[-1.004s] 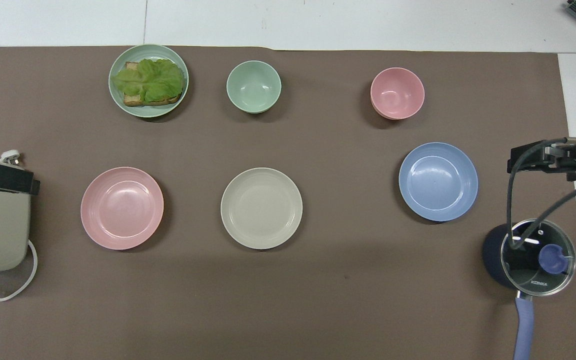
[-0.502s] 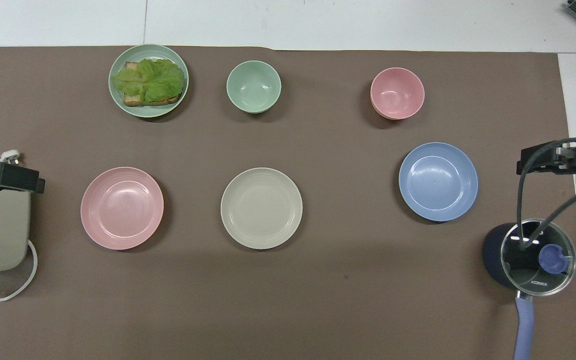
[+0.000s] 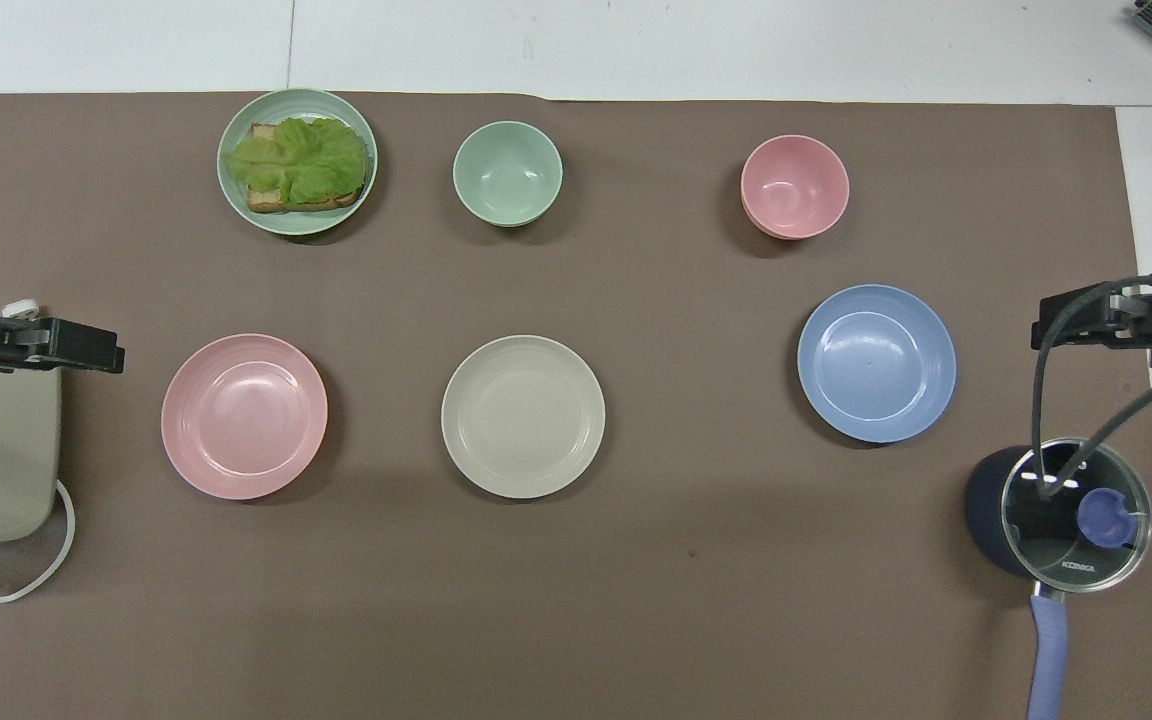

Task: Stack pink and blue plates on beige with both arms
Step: 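Move the left gripper to the pink plate rim and grasp it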

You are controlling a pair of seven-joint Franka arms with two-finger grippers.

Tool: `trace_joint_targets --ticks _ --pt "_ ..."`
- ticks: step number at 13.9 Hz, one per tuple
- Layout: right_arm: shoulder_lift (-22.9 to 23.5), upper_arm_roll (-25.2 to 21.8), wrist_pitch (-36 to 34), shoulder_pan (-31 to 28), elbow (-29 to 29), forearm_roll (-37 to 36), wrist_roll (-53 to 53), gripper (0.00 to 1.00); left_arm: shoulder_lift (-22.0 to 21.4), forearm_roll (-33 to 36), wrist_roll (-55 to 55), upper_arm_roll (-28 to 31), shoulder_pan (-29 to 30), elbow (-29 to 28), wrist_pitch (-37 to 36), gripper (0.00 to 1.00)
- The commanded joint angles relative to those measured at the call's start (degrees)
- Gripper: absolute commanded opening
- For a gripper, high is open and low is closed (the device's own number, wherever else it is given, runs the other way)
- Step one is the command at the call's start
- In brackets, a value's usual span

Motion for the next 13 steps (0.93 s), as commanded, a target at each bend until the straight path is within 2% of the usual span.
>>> trace_joint_targets --ticks 1,7,10,13 --pt "-0.5 0.2 -0.1 -0.6 -0.5 1.3 -1.9 1.00 0.1 -0.5 0.3 -0.4 1.8 -6.8 7.6 1.00" --pt "-0.6 0.2 -0.1 -0.6 -0.6 1.3 -1.9 1.00 6.5 -0.5 2.5 -0.4 3.8 -14.5 19.2 1.00" --pt "-0.6 0.2 -0.1 -0.7 -0.6 1.3 -1.9 1.00 6.8 -0.5 2.5 -0.4 3.8 -19.6 24.1 1.00" --pt "-0.6 0.2 -0.1 -0.8 -0.6 1.3 -1.9 1.00 8.9 -0.5 3.1 -0.4 3.8 -20.1 25.9 1.00"
